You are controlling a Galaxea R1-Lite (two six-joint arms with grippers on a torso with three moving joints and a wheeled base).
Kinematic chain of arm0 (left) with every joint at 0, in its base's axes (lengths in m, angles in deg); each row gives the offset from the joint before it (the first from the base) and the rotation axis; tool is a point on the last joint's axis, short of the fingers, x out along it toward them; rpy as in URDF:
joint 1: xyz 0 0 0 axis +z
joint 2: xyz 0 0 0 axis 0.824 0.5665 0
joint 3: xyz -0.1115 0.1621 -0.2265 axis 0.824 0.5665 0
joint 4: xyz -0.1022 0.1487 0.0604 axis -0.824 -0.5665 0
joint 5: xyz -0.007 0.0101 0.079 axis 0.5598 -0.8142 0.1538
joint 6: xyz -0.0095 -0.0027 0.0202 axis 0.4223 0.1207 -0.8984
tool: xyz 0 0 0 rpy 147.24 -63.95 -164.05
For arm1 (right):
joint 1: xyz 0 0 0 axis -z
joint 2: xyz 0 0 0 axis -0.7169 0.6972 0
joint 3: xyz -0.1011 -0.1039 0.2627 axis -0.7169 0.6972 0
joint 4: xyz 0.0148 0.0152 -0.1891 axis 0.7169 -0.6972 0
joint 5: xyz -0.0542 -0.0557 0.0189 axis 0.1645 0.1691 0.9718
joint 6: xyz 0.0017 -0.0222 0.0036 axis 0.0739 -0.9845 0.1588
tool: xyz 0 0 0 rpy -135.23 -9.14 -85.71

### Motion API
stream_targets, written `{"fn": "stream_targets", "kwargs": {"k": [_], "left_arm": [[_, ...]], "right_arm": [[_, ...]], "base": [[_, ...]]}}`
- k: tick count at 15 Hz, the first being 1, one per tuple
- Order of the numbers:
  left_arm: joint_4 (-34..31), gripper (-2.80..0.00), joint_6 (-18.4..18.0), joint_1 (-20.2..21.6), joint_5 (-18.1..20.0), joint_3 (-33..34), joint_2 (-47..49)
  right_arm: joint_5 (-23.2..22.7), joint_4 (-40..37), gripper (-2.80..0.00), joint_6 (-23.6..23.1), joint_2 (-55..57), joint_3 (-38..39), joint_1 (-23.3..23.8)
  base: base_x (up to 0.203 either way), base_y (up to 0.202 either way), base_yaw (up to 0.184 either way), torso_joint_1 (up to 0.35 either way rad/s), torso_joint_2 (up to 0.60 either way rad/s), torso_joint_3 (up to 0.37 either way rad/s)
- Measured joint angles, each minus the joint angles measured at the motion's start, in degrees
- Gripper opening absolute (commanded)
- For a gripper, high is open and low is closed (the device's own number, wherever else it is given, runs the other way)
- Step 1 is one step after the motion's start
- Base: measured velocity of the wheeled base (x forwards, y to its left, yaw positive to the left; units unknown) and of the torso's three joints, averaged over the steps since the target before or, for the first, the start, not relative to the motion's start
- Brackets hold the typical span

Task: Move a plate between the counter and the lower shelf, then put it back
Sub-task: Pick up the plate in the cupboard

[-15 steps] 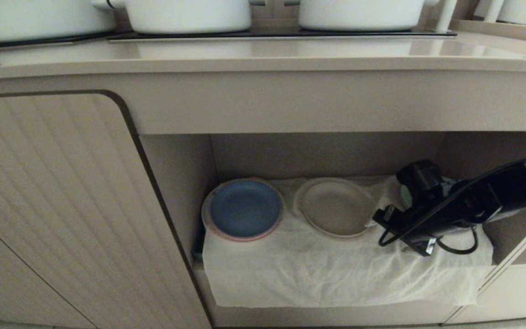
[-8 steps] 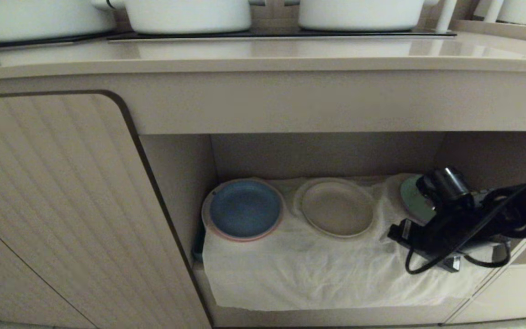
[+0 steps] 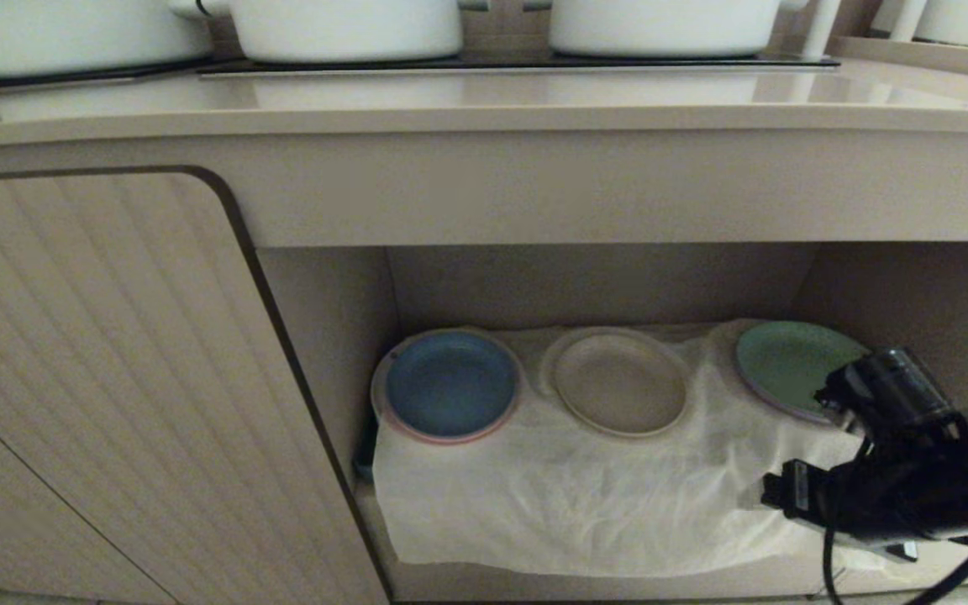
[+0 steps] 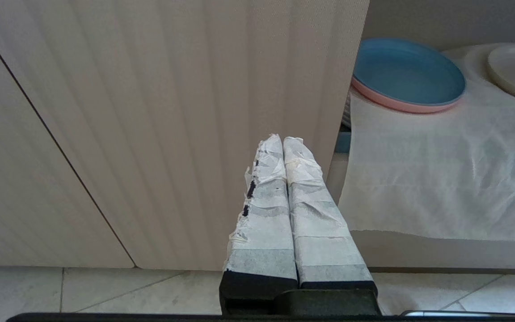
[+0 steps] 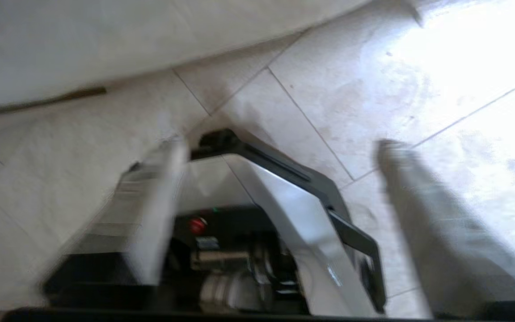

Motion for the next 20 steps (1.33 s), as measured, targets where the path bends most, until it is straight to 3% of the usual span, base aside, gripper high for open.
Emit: {"fn": "stream_targets", "kwargs": {"k": [5,11,13,15,18,20], "left_arm": [[0.0,-2.8,0.0,0.0,0.0,0.0,0.0],[0.0,-2.8,0.0,0.0,0.0,0.0,0.0],[0.0,-2.8,0.0,0.0,0.0,0.0,0.0],[0.0,-2.8,0.0,0.0,0.0,0.0,0.0],[0.0,-2.8,0.0,0.0,0.0,0.0,0.0],[0.0,-2.8,0.0,0.0,0.0,0.0,0.0]], "right_arm": [[1.3,-1.3,-2.8,-3.6,-9.0,6.2,0.0],[5.1,-11.9,-2.8,-8.7,-23.8,10.8,1.0],[5.9,-13.2,-2.8,-13.3,-28.3,11.9,5.5],[5.5,-11.3,-2.8,-20.9,-33.5,14.0,11.5],[2.3,-3.3,-2.8,-30.4,-42.0,21.1,19.2],[0.7,2.4,-2.8,-33.8,-48.0,27.1,21.6]], "base": [[0.0,0.0,0.0,0.0,0.0,0.0],[0.0,0.0,0.0,0.0,0.0,0.0],[0.0,0.0,0.0,0.0,0.0,0.0],[0.0,0.0,0.0,0.0,0.0,0.0],[0.0,0.0,0.0,0.0,0.0,0.0],[0.0,0.0,0.0,0.0,0.0,0.0]]}}
